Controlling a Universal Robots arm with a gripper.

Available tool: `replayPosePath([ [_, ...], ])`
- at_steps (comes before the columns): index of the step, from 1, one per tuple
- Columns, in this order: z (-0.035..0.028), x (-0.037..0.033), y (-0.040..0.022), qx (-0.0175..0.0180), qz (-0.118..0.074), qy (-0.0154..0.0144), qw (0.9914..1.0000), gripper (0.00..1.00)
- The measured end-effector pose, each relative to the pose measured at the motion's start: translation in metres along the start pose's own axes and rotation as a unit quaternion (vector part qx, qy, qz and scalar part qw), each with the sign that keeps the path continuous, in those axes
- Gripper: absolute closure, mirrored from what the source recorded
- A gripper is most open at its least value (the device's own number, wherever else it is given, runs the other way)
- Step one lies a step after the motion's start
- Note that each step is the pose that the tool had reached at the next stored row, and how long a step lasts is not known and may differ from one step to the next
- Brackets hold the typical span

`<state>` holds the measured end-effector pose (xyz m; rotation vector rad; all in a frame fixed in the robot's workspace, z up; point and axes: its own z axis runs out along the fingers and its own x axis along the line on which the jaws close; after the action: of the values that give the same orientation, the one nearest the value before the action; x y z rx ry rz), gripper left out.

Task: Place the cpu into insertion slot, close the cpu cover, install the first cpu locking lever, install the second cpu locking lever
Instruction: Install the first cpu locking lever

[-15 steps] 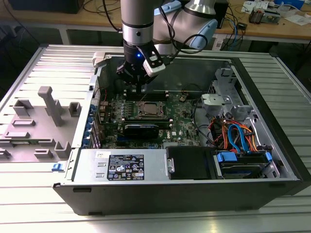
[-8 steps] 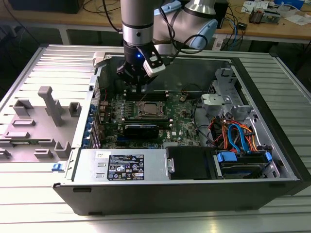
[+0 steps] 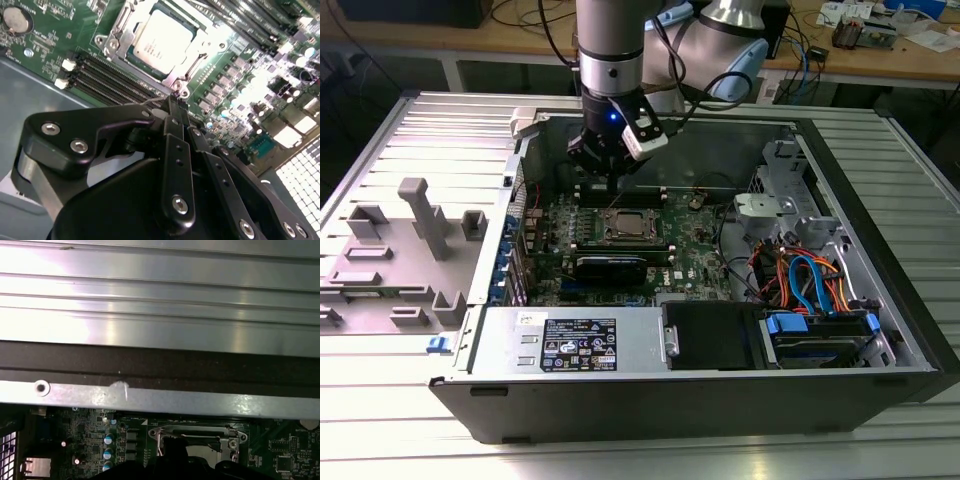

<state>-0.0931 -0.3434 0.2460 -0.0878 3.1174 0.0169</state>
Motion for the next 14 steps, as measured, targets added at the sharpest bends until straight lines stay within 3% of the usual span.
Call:
replayPosePath([
  [1,0.0000,0.0000,0.0000,-0.0049,0.000,-0.0004,0.99999,0.89],
  [2,0.0000,0.0000,0.0000,-0.0071,0.000,-0.0006,0.99997,0.89],
  [14,0.0029,-0.0035,-0.0002,-0.0073,0.000,-0.0008,0.99997,0.89],
])
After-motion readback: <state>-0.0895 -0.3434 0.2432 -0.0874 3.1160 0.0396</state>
